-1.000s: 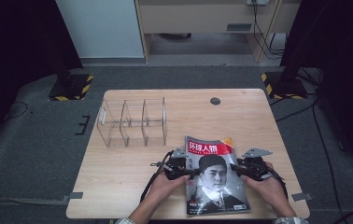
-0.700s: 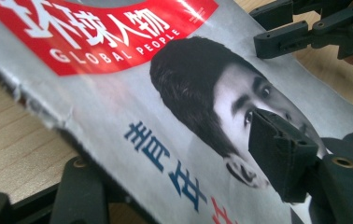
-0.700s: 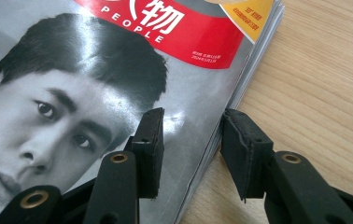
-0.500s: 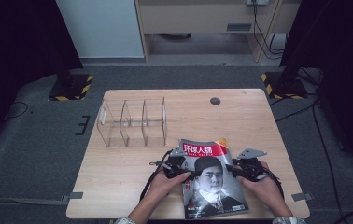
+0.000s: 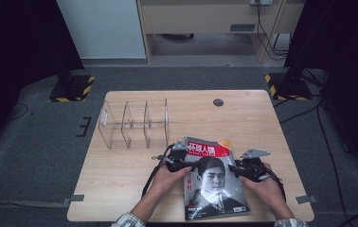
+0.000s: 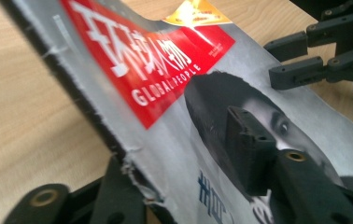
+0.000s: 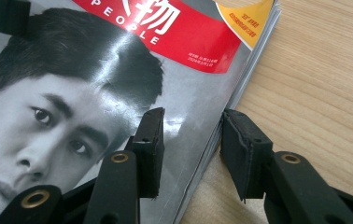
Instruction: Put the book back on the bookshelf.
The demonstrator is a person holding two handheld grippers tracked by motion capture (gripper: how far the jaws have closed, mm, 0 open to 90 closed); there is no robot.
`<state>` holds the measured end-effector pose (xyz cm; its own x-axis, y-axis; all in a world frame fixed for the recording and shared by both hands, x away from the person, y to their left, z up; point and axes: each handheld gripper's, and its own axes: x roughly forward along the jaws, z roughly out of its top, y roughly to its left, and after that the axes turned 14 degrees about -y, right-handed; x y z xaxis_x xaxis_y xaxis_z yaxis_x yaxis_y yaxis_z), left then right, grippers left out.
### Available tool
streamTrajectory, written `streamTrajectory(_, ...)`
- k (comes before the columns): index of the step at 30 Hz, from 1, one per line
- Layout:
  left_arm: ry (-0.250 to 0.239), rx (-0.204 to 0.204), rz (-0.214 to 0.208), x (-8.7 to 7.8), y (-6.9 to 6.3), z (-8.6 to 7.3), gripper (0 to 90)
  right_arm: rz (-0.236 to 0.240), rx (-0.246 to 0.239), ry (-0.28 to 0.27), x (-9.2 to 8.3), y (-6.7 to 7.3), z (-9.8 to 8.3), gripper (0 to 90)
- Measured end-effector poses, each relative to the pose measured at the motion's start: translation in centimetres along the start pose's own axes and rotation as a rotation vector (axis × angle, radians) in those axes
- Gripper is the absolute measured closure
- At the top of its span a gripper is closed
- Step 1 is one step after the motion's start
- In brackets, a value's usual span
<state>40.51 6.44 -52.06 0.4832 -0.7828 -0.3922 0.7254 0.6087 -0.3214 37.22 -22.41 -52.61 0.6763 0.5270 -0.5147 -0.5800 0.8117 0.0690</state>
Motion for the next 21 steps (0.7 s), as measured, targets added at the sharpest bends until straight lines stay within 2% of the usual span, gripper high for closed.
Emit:
streamTrajectory(4,0.014,0.004,0.001,0.4,0.2,0.5,63.3,-0.019,0.009,0.012,0.3,-0.2,0.3,64.1)
streamTrajectory(7,0.017,-0.004,-0.001,0.6,0.6,0.6,59.2,-0.022,0.015,0.014,0.5,-0.4,0.6,65.0)
streamTrajectory(11,0.026,0.008,0.014,1.1,1.0,1.2,52.2,-0.011,0.019,0.013,0.6,-0.6,0.6,64.9)
streamTrajectory(14,0.021,-0.01,0.019,1.3,1.5,1.6,52.2,-0.012,0.016,0.01,0.6,-0.6,0.6,64.9)
streamTrajectory(18,0.018,-0.029,0.012,1.6,1.9,2.1,52.5,-0.009,0.018,0.002,0.8,-0.7,0.5,64.9)
streamTrajectory(21,0.033,-0.021,-0.001,1.9,1.9,2.4,51.9,-0.006,0.018,-0.007,0.9,-0.8,0.5,65.0)
